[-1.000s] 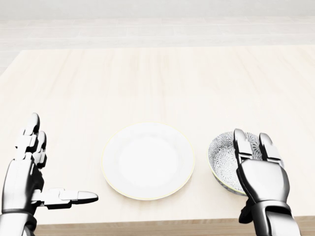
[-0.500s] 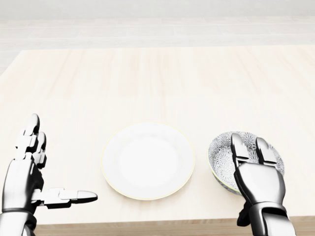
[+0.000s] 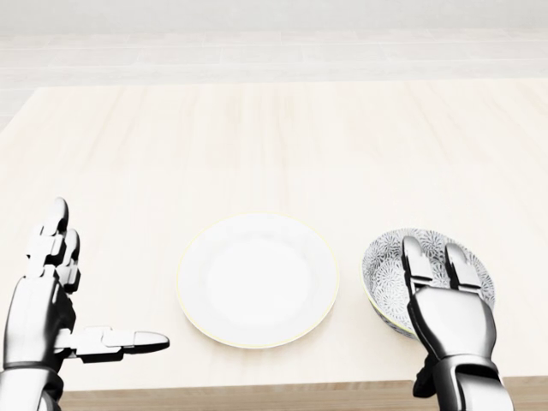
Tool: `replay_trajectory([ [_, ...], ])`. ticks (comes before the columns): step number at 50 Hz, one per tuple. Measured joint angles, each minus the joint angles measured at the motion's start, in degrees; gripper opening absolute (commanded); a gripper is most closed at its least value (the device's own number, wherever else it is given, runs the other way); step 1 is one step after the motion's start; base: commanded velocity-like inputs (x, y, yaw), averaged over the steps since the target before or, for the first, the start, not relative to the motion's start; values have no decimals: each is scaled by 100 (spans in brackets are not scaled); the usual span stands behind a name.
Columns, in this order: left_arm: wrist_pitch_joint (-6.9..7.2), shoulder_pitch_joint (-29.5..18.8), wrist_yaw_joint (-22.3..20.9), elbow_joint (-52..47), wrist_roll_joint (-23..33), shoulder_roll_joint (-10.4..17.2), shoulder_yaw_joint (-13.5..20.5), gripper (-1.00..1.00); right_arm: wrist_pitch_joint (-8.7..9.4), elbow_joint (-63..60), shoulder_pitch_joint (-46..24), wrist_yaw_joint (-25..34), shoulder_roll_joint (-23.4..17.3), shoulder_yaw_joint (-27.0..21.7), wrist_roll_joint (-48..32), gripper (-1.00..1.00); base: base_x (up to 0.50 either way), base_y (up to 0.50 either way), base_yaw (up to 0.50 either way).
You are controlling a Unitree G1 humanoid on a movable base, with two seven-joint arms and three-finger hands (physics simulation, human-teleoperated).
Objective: Put the bowl on the plate.
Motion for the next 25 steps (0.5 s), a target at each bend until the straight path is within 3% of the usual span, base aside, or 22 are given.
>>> replay_trajectory([
  [4, 0, -6, 2, 5, 1, 2, 0, 100, 0, -6, 4, 0, -6, -3, 1, 44, 0, 0, 0],
  [6, 0, -6, 2, 1, 1, 3, 0, 100, 0, -12, 7, 4, -7, -4, 2, 42, 0, 0, 0],
  [7, 0, -7, 2, -2, 0, 3, 1, 100, 0, -15, 9, 8, -8, -4, 2, 14, 0, 0, 0],
  [8, 0, -6, 2, -7, -1, 3, 2, 100, 0, -20, 11, 8, -10, -5, 0, 2, 0, 0, 0],
  [15, 0, -2, 0, -24, -5, 5, 8, 100, 0, -37, 22, 17, -12, -9, -5, 1, 0, 0, 0],
  [25, 0, -10, -5, -23, -15, 9, 19, 100, 0, -113, 75, 47, -8, -2, -37, -15, 0, 0, 0],
])
